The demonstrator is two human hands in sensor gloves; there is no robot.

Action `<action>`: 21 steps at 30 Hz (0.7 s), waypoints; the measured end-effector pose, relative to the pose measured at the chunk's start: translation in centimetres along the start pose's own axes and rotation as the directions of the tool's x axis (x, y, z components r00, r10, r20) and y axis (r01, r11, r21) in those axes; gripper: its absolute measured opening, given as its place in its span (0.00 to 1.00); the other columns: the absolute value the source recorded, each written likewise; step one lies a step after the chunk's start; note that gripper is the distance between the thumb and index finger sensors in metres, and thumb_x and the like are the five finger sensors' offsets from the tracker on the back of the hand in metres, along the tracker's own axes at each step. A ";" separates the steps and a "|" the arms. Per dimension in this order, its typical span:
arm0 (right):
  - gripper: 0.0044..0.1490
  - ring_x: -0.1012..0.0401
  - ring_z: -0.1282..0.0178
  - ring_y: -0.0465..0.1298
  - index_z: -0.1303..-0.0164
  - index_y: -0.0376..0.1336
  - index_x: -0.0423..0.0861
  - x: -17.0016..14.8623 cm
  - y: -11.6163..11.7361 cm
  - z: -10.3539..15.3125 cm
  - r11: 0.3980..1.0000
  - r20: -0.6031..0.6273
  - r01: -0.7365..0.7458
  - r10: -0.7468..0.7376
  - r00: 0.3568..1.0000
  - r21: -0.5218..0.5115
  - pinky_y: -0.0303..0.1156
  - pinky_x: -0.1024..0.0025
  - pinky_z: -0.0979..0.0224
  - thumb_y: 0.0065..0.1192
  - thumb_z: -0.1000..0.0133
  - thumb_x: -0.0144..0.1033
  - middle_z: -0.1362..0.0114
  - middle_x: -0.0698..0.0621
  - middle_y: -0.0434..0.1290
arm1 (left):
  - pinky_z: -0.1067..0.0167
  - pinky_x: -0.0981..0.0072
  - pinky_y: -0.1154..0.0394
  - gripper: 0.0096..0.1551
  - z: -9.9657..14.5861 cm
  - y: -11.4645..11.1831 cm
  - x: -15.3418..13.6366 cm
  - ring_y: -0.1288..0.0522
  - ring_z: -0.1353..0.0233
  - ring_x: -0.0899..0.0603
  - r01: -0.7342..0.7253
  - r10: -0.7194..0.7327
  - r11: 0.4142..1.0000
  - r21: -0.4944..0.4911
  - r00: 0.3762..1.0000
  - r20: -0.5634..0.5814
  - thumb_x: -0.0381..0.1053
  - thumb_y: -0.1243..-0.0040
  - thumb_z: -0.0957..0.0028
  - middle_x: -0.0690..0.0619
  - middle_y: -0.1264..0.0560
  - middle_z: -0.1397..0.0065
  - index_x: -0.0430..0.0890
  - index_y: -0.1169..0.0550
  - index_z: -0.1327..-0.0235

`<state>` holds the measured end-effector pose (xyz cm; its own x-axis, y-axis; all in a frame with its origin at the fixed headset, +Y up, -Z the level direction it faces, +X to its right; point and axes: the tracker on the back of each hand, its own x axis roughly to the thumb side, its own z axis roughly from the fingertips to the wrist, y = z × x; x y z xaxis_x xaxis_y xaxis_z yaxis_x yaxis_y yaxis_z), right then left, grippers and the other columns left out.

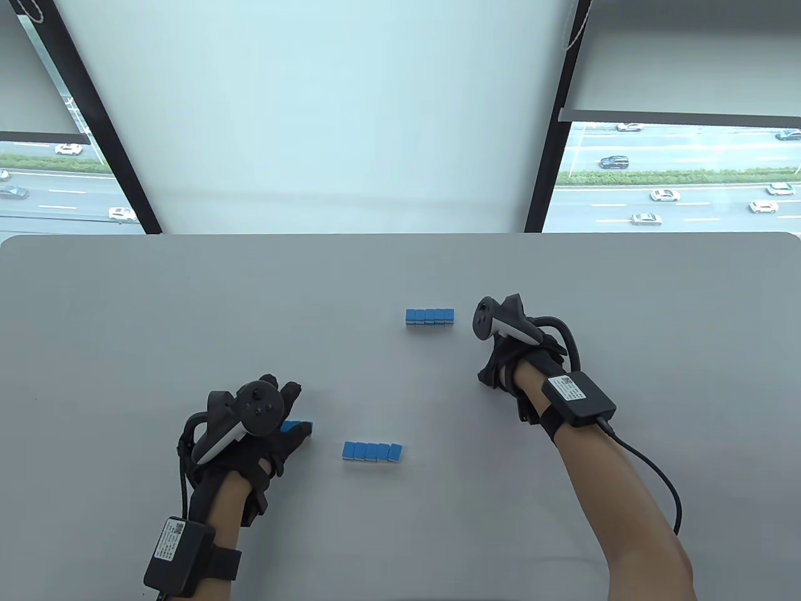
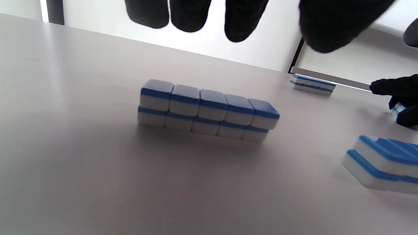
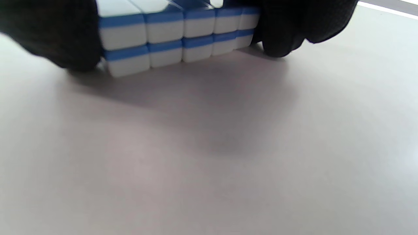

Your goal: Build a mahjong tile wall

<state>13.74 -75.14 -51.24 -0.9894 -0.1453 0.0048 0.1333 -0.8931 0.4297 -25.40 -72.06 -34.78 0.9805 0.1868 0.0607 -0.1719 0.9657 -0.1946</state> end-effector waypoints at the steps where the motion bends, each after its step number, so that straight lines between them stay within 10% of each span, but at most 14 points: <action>1: 0.72 0.36 0.27 0.66 0.26 0.31 0.50 0.3 -0.2 -0.2 1.000 0.014 0.001 -0.001 1.000 -0.006 0.62 0.39 0.22 0.70 0.62 0.66 0.22 0.39 0.54 | 0.29 0.24 0.50 0.46 0.0 0.0 0.0 0.45 0.17 0.32 0.001 -0.001 1.000 0.000 1.000 -0.004 0.72 0.45 0.55 0.48 0.45 0.14 0.58 0.38 0.21; 21: 0.80 0.42 0.19 0.65 0.27 0.32 0.45 5.6 -2.7 -1.5 0.998 0.233 -0.021 0.034 0.972 -0.059 0.61 0.45 0.15 0.87 0.66 0.54 0.18 0.49 0.54 | 0.29 0.24 0.51 0.46 0.1 0.3 -0.3 0.46 0.17 0.32 0.013 -0.013 1.000 -0.008 1.000 -0.024 0.72 0.45 0.54 0.48 0.45 0.14 0.58 0.38 0.20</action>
<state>7.88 -74.18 -53.72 -0.9705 -0.0729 0.2296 0.1575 -0.9134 0.3755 -25.76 -71.83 -34.74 0.9846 0.1701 0.0400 -0.1588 0.9665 -0.2016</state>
